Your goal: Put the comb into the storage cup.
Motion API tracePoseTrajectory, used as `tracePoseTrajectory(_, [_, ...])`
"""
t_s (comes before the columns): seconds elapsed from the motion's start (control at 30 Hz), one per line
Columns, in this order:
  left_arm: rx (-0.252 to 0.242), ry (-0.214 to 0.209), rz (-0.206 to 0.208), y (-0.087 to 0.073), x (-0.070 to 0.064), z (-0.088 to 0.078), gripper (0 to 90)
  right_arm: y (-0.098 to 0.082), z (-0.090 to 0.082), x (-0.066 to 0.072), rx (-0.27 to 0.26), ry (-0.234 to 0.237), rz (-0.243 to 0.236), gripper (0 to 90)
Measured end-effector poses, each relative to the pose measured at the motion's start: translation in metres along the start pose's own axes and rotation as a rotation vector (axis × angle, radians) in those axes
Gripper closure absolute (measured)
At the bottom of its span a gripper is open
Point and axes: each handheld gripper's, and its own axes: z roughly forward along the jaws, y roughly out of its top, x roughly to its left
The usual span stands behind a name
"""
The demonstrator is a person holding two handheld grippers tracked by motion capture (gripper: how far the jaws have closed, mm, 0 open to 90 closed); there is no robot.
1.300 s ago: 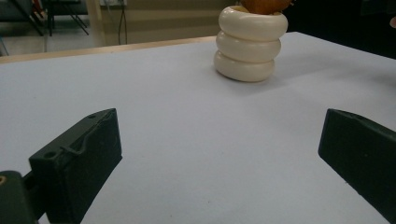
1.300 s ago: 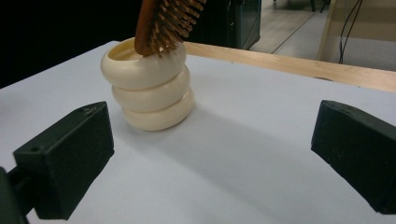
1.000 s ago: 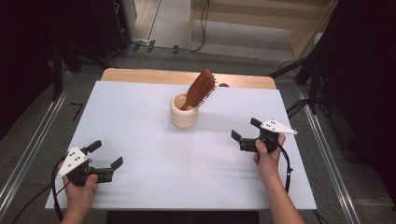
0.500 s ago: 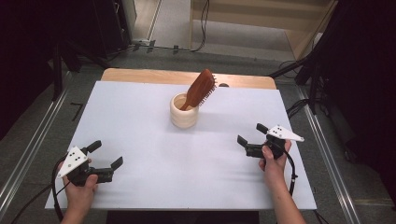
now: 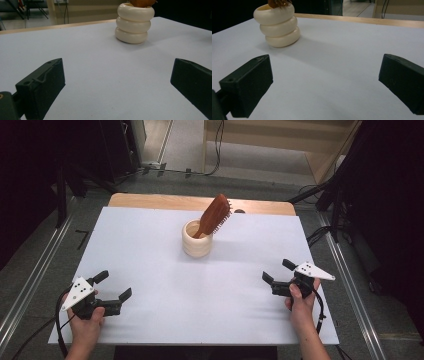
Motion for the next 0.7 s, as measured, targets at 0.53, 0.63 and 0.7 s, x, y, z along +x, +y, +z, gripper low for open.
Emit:
tracePoseTrajectory(0.53, [-0.001,-0.002,0.004,0.0,0.0,0.0,0.0,-0.016,-0.02,-0.012,0.004,-0.023,0.01,0.0])
tracePoseTrajectory(0.63, [0.0,-0.002,0.005,0.0,0.0,0.0,0.0,-0.018,-0.023,-0.013,0.006,-0.029,0.008,0.0])
tracePoseTrajectory(0.7, [0.0,-0.002,0.006,0.0,0.0,0.0,0.0,-0.019,-0.026,-0.013,0.007,-0.029,0.011,0.0])
